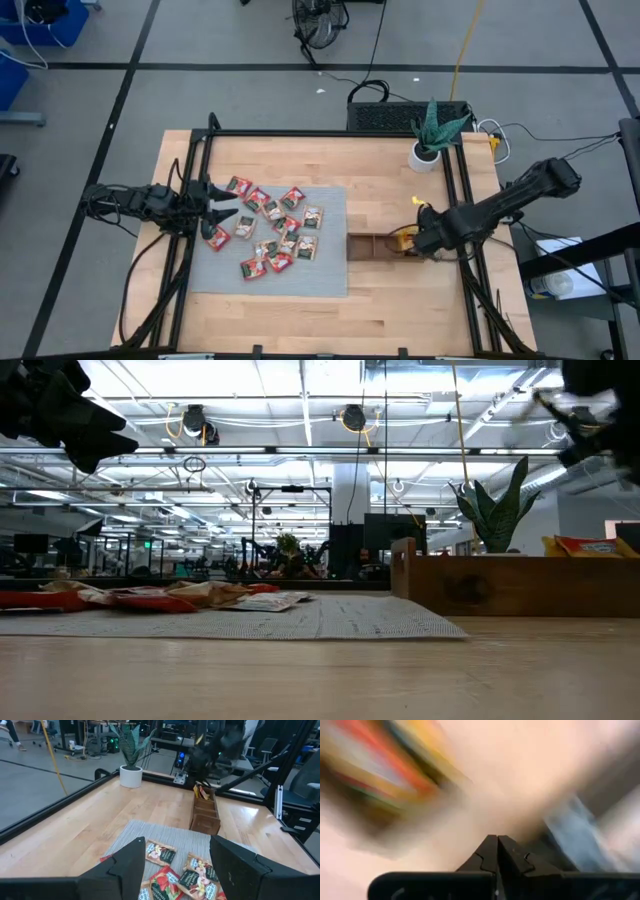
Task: Pick & Place Tea
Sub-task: Put the red tea bag into the middle section of the wooden organizer
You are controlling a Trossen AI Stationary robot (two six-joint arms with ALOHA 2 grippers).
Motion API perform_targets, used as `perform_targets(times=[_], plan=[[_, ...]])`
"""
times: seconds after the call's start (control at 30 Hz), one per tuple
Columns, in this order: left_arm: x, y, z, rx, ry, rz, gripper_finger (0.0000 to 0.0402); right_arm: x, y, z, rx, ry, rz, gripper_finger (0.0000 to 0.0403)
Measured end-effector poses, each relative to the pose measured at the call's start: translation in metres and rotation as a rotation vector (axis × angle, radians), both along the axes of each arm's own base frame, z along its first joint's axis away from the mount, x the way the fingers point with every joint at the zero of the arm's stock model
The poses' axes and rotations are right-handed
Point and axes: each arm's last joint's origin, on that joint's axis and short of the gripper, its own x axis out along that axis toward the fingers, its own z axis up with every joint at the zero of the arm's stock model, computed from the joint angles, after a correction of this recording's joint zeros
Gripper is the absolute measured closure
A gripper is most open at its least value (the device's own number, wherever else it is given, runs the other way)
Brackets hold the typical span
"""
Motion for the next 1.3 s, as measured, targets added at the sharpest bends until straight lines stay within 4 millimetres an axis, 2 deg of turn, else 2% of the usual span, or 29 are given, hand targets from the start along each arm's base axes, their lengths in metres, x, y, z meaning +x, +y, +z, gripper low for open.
perform_targets(times=[0.2, 0.27, 0.33, 0.4, 0.57, 0.73, 0.93, 1.13, 1.3], plan=[[0.000, 0.000, 0.000, 0.000, 0.000, 0.000, 0.0178, 0.015, 0.008, 0.037, -0.103, -0.626, 0.419, 0.0403], [0.000, 0.000, 0.000, 0.000, 0.000, 0.000, 0.0178, 0.015, 0.009, 0.040, -0.184, -0.799, 0.562, 0.0403], [0.000, 0.000, 0.000, 0.000, 0.000, 0.000, 0.0179, 0.011, 0.006, 0.035, -0.215, -0.913, 0.699, 0.0403], [0.000, 0.000, 0.000, 0.000, 0.000, 0.000, 0.0178, 0.006, 0.000, 0.026, -0.204, -1.030, 0.764, 0.0403], [0.000, 0.000, 0.000, 0.000, 0.000, 0.000, 0.0178, -0.010, -0.022, -0.007, -0.216, -1.226, 0.743, 0.0403], [0.000, 0.000, 0.000, 0.000, 0.000, 0.000, 0.0178, -0.022, -0.041, -0.019, -0.273, -1.319, 0.677, 0.0403], [0.000, 0.000, 0.000, 0.000, 0.000, 0.000, 0.0179, -0.031, -0.055, -0.011, -0.371, -1.386, 0.675, 0.0403], [0.000, 0.000, 0.000, 0.000, 0.000, 0.000, 0.0179, -0.039, -0.062, -0.009, -0.427, -1.407, 0.670, 0.0403], [0.000, 0.000, 0.000, 0.000, 0.000, 0.000, 0.0178, -0.039, -0.064, -0.029, -0.480, -1.448, 0.628, 0.0403]])
